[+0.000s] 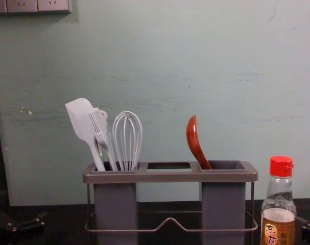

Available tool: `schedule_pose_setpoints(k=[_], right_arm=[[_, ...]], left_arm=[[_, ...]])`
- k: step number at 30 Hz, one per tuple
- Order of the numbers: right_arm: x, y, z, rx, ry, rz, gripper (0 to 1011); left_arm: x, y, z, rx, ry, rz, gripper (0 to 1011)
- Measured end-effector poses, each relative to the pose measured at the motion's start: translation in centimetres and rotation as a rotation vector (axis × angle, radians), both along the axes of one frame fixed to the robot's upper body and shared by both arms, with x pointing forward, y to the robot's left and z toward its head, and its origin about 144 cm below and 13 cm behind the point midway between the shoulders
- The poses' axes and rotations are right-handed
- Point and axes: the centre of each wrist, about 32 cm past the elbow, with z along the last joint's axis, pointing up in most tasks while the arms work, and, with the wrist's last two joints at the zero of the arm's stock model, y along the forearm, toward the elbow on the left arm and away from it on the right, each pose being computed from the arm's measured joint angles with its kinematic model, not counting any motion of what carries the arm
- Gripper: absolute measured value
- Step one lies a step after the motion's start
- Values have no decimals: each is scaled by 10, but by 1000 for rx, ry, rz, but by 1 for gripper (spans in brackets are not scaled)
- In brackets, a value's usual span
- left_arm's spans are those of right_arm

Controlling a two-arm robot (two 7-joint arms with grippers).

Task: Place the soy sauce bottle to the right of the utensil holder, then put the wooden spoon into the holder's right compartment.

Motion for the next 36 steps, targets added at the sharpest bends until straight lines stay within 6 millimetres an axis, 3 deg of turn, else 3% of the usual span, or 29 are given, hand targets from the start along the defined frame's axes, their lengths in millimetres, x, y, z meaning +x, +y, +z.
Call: schedule_pose_setpoints(k=[36], right_arm=[[-1, 0, 1, 2, -2, -2, 1003]], left_arm=[[0, 0, 0, 0, 0, 0, 1005]])
